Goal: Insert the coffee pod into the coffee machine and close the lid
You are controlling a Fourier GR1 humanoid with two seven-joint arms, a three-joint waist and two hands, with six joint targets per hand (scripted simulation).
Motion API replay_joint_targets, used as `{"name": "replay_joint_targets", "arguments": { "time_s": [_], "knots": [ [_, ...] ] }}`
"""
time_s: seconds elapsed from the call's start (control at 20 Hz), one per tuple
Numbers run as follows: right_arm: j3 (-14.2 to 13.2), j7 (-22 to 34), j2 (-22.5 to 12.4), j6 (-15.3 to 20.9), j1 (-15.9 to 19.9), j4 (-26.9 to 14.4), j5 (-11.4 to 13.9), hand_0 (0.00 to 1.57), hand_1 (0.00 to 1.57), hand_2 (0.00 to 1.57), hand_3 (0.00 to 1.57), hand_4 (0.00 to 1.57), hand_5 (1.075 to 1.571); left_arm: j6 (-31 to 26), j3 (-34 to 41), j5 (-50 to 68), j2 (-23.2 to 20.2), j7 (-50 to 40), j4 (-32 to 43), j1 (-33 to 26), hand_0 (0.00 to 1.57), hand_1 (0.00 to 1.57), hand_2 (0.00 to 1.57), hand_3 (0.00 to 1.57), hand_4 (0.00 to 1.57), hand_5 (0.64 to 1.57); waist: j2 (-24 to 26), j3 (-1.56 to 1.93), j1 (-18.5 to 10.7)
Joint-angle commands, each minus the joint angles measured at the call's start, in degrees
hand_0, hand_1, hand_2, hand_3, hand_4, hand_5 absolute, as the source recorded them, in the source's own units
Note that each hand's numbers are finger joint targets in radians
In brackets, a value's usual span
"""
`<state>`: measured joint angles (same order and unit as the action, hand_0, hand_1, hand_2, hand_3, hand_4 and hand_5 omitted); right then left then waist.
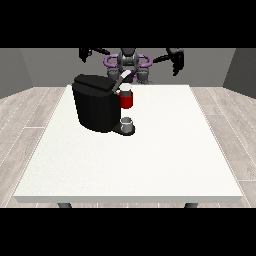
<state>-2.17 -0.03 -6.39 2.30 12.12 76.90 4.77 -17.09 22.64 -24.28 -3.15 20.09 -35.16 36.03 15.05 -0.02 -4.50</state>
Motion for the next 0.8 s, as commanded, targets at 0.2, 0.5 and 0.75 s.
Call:
{"name": "replay_joint_targets", "arguments": {
  "time_s": [0.2, 0.5, 0.75],
  "knots": [
    [-5.3, 1.9, -3.5, -0.2, 5.3, -5.3, -1.5, 0.00, 0.00, 0.00, 0.00, 0.00, 1.571, -1.2, -6.0, 7.8, 3.1, -3.6, -7.4, -6.1, 0.00, 0.00, 0.00, 0.00, 0.35, 1.571, 0.5, 0.05, -6.5],
    [-9.7, 2.8, -4.9, -2.9, 8.2, -10.2, -6.6, 0.00, 0.00, 0.00, 0.00, 0.00, 1.571, -3.8, -9.3, 9.9, 3.1, -5.3, -15.0, -9.5, 0.00, 0.00, 0.00, 0.00, 0.36, 1.571, -2.1, 0.07, -9.8],
    [-11.4, 8.8, -5.9, -3.3, 16.7, -11.8, -9.7, 0.00, 0.00, 0.00, 0.00, 0.10, 1.571, -2.2, -8.0, 12.3, 1.5, -9.9, -20.3, -8.1, 0.00, 0.00, 0.00, 0.00, 0.38, 1.571, -6.7, 0.04, -8.4]
  ]
}}
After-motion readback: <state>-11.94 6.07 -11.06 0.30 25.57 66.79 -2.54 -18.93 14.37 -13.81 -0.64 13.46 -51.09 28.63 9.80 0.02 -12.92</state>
